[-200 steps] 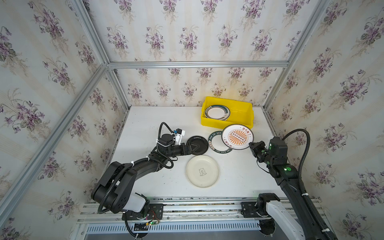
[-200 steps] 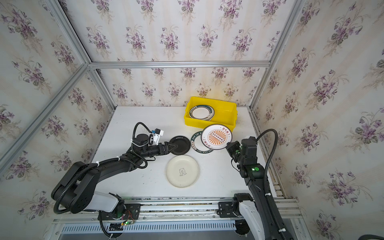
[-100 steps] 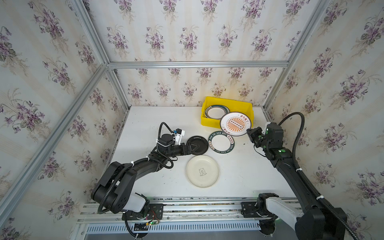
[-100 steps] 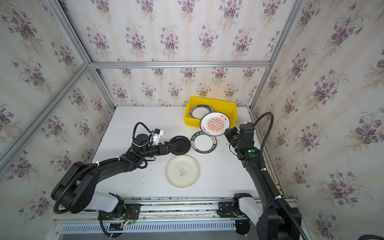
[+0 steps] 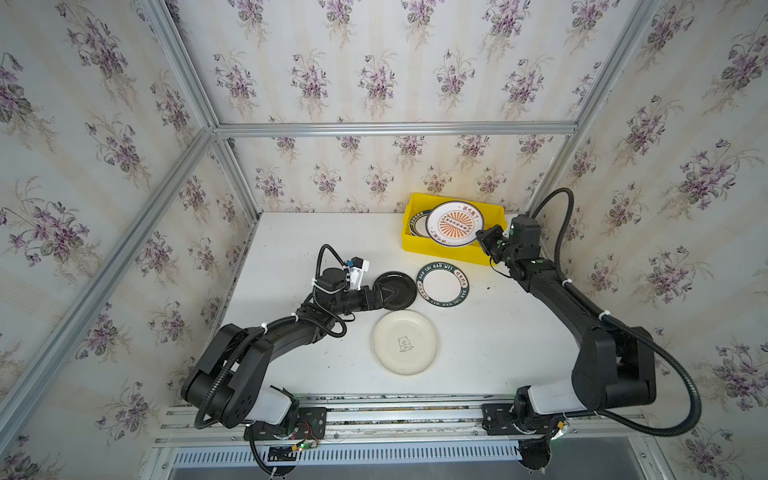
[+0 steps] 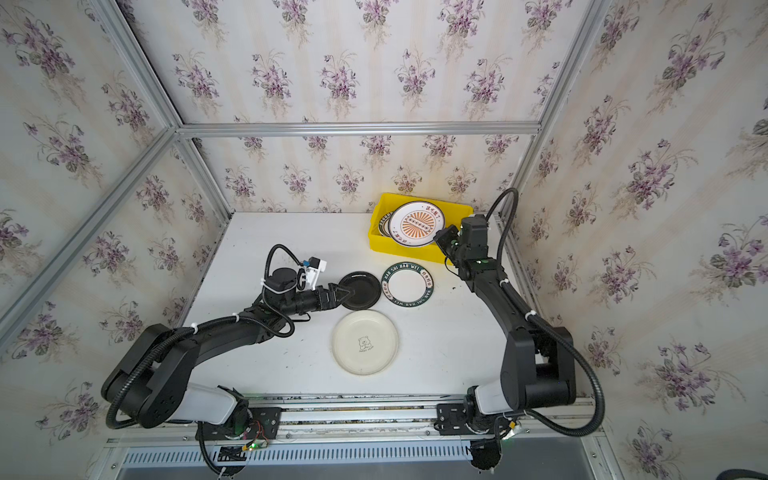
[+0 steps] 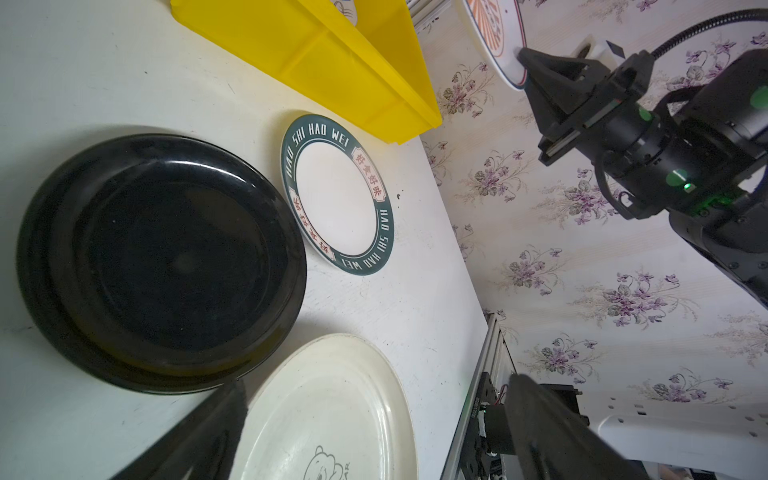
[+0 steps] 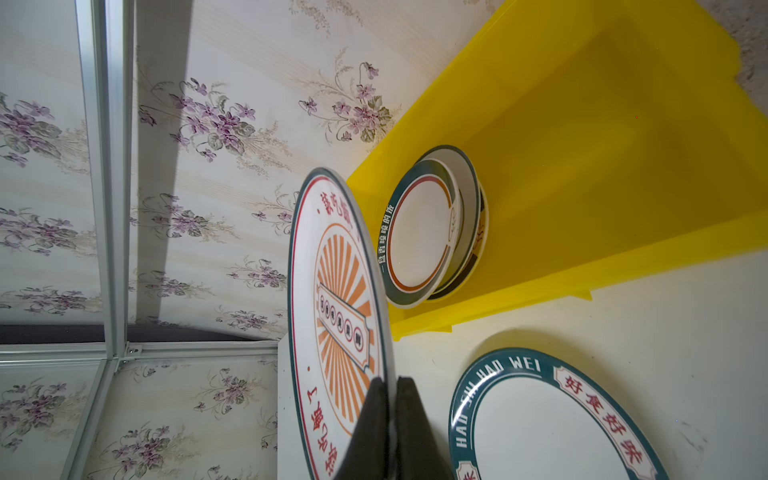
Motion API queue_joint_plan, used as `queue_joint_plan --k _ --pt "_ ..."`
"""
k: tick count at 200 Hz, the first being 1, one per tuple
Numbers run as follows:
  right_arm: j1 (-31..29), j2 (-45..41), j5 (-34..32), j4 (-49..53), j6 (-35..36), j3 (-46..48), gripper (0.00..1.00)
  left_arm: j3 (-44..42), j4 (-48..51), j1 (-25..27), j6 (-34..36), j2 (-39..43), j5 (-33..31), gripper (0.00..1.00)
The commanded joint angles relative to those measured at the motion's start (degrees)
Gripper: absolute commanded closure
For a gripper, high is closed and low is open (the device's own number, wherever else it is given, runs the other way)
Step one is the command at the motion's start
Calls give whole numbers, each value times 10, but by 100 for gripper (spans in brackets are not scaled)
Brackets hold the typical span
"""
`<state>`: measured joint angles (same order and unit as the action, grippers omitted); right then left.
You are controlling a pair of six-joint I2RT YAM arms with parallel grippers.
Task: Place the plates into the plastic bin on the countertop
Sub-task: 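Lower the sunburst plate onto the stack in the bin and open right gripper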
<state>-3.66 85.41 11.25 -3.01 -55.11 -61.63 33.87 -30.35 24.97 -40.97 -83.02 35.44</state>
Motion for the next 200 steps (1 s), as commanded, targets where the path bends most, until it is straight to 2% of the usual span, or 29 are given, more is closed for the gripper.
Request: queue_joint_plan --k 1,109,150,200 --pt "-3 39 -1 -59 16 -41 100 0 -3 -2 6 1 3 0" --pt "-31 245 -52 -25 83 -220 100 -1 -6 -5 0 3 8 0" --pt "-34 278 -58 -44 58 -208 100 -2 -6 -5 -2 3 9 0" --pt "-39 310 -59 -29 69 -230 100 -1 -6 -5 -3 1 10 0"
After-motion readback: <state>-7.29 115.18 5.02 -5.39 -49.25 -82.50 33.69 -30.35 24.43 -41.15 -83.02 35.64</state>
